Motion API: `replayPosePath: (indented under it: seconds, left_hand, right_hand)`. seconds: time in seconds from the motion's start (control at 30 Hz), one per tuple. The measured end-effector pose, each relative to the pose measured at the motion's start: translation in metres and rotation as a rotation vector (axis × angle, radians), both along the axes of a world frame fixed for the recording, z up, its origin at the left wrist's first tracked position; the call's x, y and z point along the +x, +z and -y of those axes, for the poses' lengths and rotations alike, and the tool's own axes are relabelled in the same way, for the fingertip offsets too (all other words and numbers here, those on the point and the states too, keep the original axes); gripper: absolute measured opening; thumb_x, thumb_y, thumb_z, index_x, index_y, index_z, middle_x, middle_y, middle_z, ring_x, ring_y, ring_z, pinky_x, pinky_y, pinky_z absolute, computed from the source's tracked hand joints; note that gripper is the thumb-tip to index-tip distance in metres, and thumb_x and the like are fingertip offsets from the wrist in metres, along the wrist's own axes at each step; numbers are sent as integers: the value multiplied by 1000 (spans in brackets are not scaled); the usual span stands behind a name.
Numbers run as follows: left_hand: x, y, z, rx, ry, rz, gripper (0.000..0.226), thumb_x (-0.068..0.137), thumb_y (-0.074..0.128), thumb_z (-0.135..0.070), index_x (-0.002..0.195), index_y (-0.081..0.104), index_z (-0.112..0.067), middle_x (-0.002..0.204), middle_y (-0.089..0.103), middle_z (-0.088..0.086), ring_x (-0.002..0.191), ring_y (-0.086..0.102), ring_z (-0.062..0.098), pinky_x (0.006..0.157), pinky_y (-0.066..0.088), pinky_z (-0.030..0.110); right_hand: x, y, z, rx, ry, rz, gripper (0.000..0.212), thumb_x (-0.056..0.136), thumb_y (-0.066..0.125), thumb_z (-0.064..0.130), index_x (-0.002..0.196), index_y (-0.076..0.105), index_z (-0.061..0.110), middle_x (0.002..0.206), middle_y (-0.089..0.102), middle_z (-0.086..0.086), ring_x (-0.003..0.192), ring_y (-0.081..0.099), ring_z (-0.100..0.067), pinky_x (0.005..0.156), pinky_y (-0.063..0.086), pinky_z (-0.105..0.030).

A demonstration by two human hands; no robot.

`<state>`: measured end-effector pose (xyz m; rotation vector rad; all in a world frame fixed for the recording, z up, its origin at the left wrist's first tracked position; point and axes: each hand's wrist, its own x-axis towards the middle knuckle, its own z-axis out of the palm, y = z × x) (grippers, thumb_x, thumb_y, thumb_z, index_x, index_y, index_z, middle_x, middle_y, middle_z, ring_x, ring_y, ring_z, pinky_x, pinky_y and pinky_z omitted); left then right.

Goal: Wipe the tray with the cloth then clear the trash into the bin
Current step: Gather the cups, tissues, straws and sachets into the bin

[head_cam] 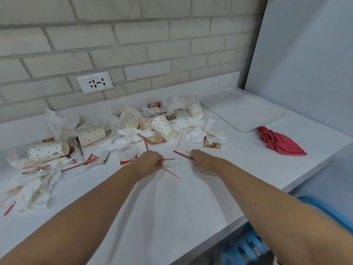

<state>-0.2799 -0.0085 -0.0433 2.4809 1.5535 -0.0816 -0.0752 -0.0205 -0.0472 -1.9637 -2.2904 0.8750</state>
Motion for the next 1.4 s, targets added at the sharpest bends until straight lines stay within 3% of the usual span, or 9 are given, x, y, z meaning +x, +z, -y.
replayPosePath:
  seconds: [0.13,0.23,0.37,0.53,0.67,0.87,1.13,1.23,1.4]
  left_hand:
    - [20,-3,14,-2,-120,-122,22,96,35,-3,103,56,-7,94,50,6,83,41,18,85,33,29]
    - [30,-6,27,-9,-155,-183,25,97,31,-4,115,48,-4,111,50,13,87,41,23,80,30,29]
    - [36,-5,37,31,-161,-249,29,96,31,-5,122,42,-1,122,46,15,91,46,28,75,21,26]
    - [35,-15,36,98,-142,-221,32,96,29,-3,126,39,1,122,41,15,59,25,15,62,26,27]
    - [41,-4,43,64,-126,-164,24,97,29,-5,117,40,-1,107,52,14,80,47,26,69,29,30]
    - [66,12,57,-14,-21,126,15,98,31,-10,111,37,-7,70,39,0,67,44,18,59,32,29]
    - [174,26,99,-68,39,481,24,100,26,-10,106,48,-3,109,58,17,88,52,26,75,38,32]
    - [222,31,127,-230,99,708,28,100,28,-12,111,52,-2,102,55,8,93,51,22,77,38,29]
    - [284,8,172,-648,112,1017,27,100,33,-11,77,47,-15,68,46,1,60,43,12,62,43,21]
  right_hand:
    - [5,2,15,5,-32,-10,13,90,40,0,98,35,10,100,40,-6,86,43,-23,61,33,-26]
    - [9,4,29,17,-86,-23,12,91,38,0,98,37,10,100,41,-7,87,42,-22,60,32,-25]
    - [15,2,44,19,-167,-37,13,93,34,0,103,41,6,106,46,-12,88,40,-22,73,32,-27]
    - [27,0,60,23,-281,-86,10,95,29,0,94,35,7,75,35,2,65,34,-11,54,24,-21]
    - [32,-3,67,18,-290,-97,15,101,29,8,87,35,10,73,33,3,62,30,-8,53,24,-19]
    - [44,1,75,-38,-315,-287,16,103,27,14,95,41,8,74,39,1,60,34,-10,55,30,-22]
    - [114,8,117,-22,-523,-696,23,102,30,9,88,48,12,66,46,-3,56,40,-14,54,35,-22]
    - [152,10,135,46,-552,-703,27,102,33,10,83,50,16,69,57,-3,62,50,-15,59,37,-23]
    - [207,-4,173,198,-698,-749,24,102,30,10,88,50,10,74,57,-2,66,52,-10,63,37,-22]
